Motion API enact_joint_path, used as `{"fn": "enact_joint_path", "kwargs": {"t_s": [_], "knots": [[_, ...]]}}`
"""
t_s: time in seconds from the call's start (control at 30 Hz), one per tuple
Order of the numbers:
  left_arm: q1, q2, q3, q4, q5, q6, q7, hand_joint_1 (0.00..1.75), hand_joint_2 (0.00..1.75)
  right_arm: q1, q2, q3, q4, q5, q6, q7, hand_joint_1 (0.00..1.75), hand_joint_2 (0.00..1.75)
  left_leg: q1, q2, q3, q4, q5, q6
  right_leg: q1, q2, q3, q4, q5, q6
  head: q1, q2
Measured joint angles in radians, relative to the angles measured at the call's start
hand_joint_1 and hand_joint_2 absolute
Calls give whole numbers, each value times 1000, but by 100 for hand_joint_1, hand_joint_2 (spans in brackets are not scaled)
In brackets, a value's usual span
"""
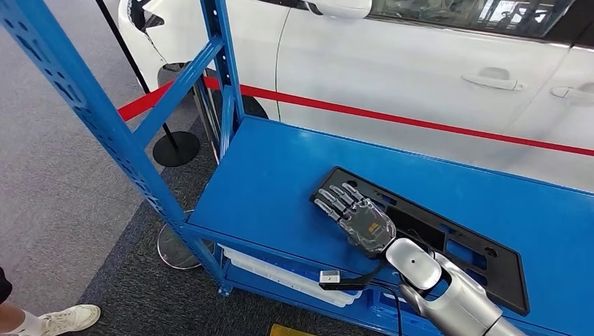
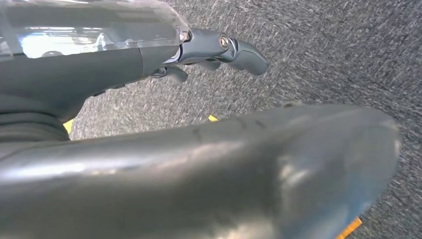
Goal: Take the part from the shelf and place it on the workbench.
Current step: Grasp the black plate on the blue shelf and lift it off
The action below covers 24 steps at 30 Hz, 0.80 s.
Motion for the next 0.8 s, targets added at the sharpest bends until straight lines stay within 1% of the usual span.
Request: {"fn": "enact_joint_path", "kwargs": {"t_s": [0.03,0.07,0.1,0.13,0.17,0.2,0.27,0.3,0.33,0.37,0.4,0.43,0.47,0.5,0.53,0.57,0.6,0.63,0.67,0.7,0.77,0.8], "knots": [[0,0,2,0,0,0,-3,0,0,-1,0,-1,4,-2,13,5,0,175,0,0,1,1,-1,-1,-1,0,24,-51,34,-1,0,0],[-1,0,6,0,0,0,-7,0,0,-5,0,-2,10,-5,30,9,0,175,0,-1,3,2,-3,-4,-1,0,59,-122,69,-4,0,0],[-1,0,10,0,0,0,-11,0,0,-12,1,-3,17,-13,51,13,0,175,-2,-1,3,5,-5,-8,1,0,90,-187,93,-9,0,0],[-1,0,15,0,0,0,-18,0,0,-21,2,-4,28,-24,75,16,0,175,-4,-1,3,6,-6,-12,4,0,111,-232,106,-15,0,0],[-1,1,19,0,0,0,-26,0,0,-32,3,-6,40,-38,100,19,0,175,-5,-1,2,7,-7,-17,7,1,121,-254,108,-21,0,0],[-2,2,24,0,0,-1,-34,0,0,-45,5,-8,55,-52,123,22,0,175,-6,0,3,6,-8,-22,10,2,122,-258,107,-27,-1,0],[-2,6,33,0,0,-4,-49,0,0,-68,12,-12,88,-72,151,27,0,175,-4,0,5,9,-12,-33,7,2,127,-264,111,-39,-1,0],[-3,8,38,1,0,-5,-55,0,0,-78,16,-14,107,-79,158,29,0,175,-3,0,0,26,-26,-39,5,1,131,-268,112,-46,-1,0],[-4,11,42,2,0,-7,-60,0,0,-86,21,-17,126,-85,161,30,0,175,-2,1,-14,63,-49,-44,3,0,134,-272,114,-52,-1,0],[-3,12,46,2,0,-8,-63,0,0,-93,25,-19,145,-90,163,31,0,175,0,1,-38,120,-81,-49,3,-2,135,-273,114,-56,-1,0],[-2,14,48,3,0,-9,-66,0,0,-100,29,-21,165,-96,166,32,0,175,0,1,-69,188,-115,-53,4,-2,135,-273,114,-59,-1,0],[-1,16,51,3,0,-9,-67,0,0,-106,33,-22,183,-102,170,35,0,175,1,1,-96,249,-139,-56,4,-3,135,-273,115,-60,-1,0],[0,17,52,4,0,-10,-68,0,0,-112,36,-23,201,-110,174,38,0,175,3,1,-111,284,-146,-58,4,-2,135,-273,115,-60,-1,0],[1,17,54,5,0,-11,-69,0,0,-119,40,-25,219,-118,177,42,0,175,4,1,-106,279,-134,-60,4,-2,136,-273,116,-60,-1,0],[1,18,56,5,0,-12,-70,0,0,-125,43,-28,236,-128,181,46,0,175,5,1,-81,234,-106,-60,3,-2,137,-272,116,-59,-1,0],[1,19,57,6,0,-13,-71,0,0,-132,45,-31,252,-139,185,48,0,175,8,2,-42,164,-74,-60,3,-1,138,-271,117,-56,-1,0],[0,20,57,6,0,-14,-71,0,0,-138,47,-35,267,-150,190,48,0,175,8,2,-4,93,-51,-58,5,-1,138,-268,116,-51,-1,0],[-1,21,58,7,0,-15,-71,0,0,-144,48,-40,281,-161,196,47,0,175,8,2,23,41,-36,-53,7,0,138,-267,115,-46,0,0],[-1,21,58,7,0,-16,-71,0,0,-149,49,-46,295,-172,202,46,0,175,8,1,36,14,-32,-45,9,1,139,-266,114,-39,0,0],[-1,21,58,7,0,-17,-70,0,0,-153,50,-51,309,-182,206,45,0,175,6,0,37,7,-33,-36,11,2,139,-267,115,-32,1,0],[0,21,58,7,0,-18,-67,0,0,-160,52,-58,334,-197,212,44,0,175,6,0,37,3,-27,-19,10,2,142,-268,115,-20,2,0],[0,21,58,7,0,-18,-66,0,0,-163,52,-61,345,-203,215,44,0,175,7,1,37,1,-22,-12,8,2,138,-256,105,-15,2,0]]}}
